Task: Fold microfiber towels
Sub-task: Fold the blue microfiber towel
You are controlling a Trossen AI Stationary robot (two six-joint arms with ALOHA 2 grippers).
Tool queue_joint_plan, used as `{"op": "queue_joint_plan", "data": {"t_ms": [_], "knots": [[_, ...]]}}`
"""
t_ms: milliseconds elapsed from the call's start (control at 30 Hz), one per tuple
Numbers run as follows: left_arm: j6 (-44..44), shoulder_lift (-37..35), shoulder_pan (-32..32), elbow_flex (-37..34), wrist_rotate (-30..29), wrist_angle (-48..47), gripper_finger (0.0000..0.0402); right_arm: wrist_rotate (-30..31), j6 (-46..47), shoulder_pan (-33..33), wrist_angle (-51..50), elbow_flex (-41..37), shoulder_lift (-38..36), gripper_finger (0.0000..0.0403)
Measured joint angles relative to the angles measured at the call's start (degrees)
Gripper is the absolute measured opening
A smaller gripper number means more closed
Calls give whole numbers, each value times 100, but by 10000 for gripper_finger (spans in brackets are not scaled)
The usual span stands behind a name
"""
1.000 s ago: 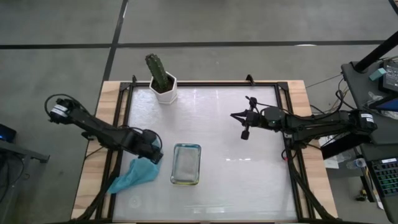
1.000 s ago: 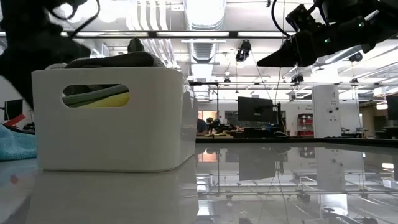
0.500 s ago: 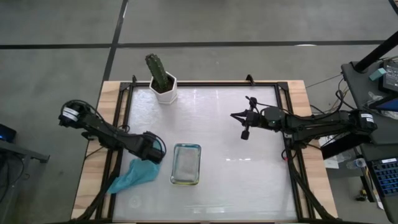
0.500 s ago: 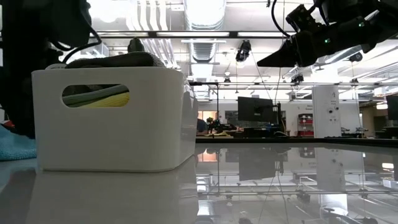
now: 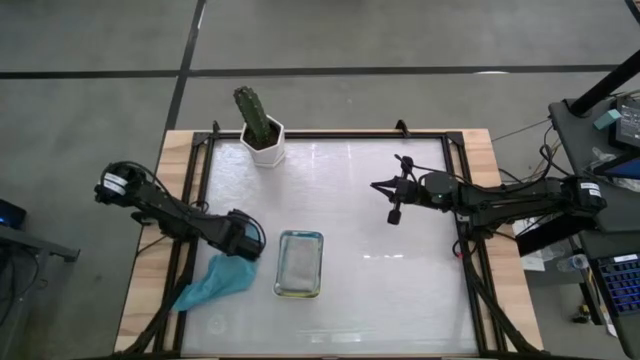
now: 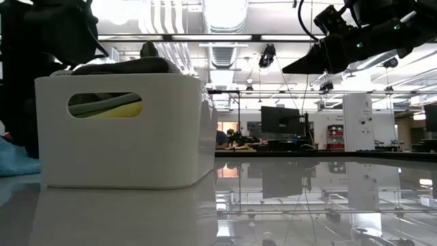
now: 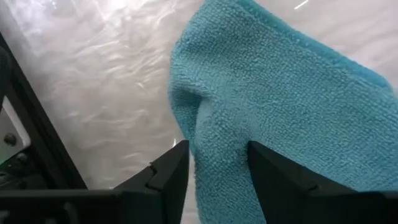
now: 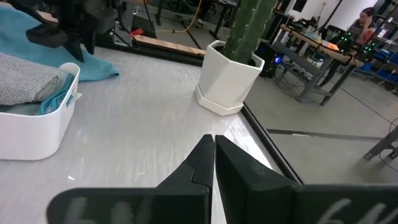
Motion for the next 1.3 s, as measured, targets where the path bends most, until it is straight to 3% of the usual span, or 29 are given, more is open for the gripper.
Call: {"op": "queue_joint_plan", "data": {"t_ms": [267, 433, 633, 733, 900, 1000, 1133, 1300], "knots": [[381, -19, 0, 43, 303, 237, 11, 0, 2, -1, 0, 0, 0, 9], [658, -237, 2, 350, 78, -84, 2, 0, 3, -1, -7, 0, 0, 9], [914, -750, 209, 1260, -761, -1119, 1, 0, 17, -2, -7, -2, 0, 9], [1184, -968, 348, 1798, -1509, -1518, 0, 0, 77, -2, 4, -2, 0, 9], [3187, -1313, 576, 2293, -2714, -776, 0, 0, 261, -2, 70, 23, 0, 9], [4641, -1528, 813, 2286, -2980, 202, 0, -2, 361, -2, 76, 79, 0, 12], [7122, -1717, 1147, 2128, -2748, 1823, 0, -8, 442, -2, 68, 143, -2, 34], [10019, -1736, 1523, 2100, -1859, 3438, 0, -4, 709, -2, 266, 240, 19, 79]]}}
